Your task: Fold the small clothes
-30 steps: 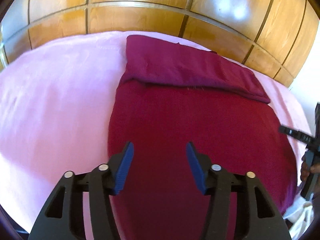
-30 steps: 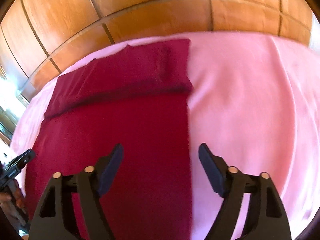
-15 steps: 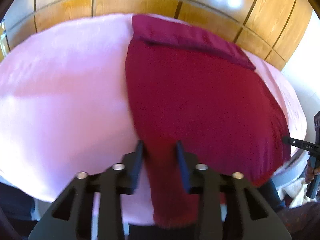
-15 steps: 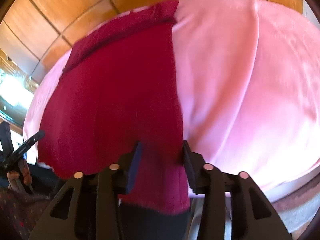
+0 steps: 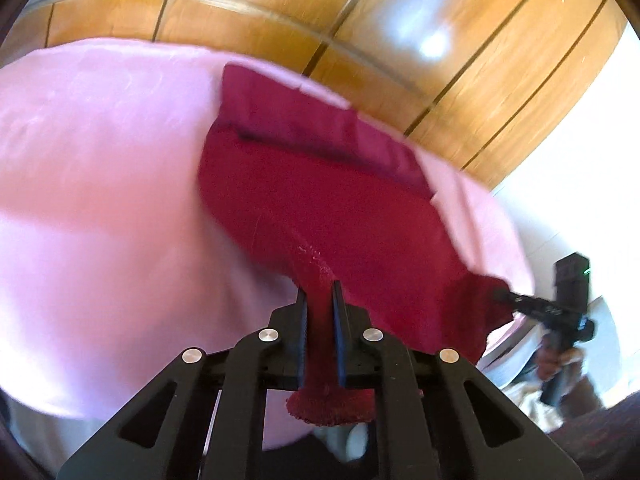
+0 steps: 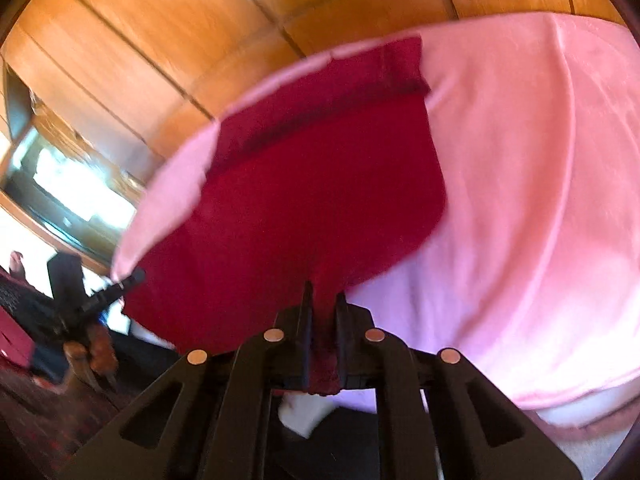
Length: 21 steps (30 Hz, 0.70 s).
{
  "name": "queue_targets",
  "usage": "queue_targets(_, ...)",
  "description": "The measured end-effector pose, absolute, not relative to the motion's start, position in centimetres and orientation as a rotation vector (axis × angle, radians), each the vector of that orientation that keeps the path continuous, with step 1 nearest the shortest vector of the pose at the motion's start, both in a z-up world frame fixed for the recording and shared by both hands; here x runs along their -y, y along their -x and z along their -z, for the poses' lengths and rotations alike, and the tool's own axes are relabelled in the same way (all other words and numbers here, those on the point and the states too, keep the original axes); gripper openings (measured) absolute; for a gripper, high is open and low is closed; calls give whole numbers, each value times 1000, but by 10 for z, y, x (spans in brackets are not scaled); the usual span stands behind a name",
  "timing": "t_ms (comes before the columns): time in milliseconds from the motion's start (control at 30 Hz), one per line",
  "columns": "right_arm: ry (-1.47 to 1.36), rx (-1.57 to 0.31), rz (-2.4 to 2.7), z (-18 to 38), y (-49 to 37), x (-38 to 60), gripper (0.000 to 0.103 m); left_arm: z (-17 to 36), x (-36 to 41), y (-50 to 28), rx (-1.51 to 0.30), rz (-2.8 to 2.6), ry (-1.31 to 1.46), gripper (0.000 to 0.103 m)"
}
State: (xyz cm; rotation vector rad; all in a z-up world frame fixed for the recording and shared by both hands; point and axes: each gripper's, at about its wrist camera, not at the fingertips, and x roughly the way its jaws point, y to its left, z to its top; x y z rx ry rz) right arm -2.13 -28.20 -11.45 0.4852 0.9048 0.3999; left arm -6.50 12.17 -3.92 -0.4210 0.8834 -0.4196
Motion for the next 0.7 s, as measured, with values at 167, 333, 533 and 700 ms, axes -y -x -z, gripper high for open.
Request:
queue_targets(167,-570,-846,-347,113,-31,299,8,28,-120,17,-839,425,489,9)
queue_targets(333,-594,-847,-284,121,-79,307,8,32,-115,-33,-850,376,487,9)
queue_targets(533,-609,-843,-278,121,-115,313,36,43,-123,-81,-892,310,552,20)
queue_targets(700,-689,-777,-282,119,-103,326,74,38,-155,-86,-841,240,707,73)
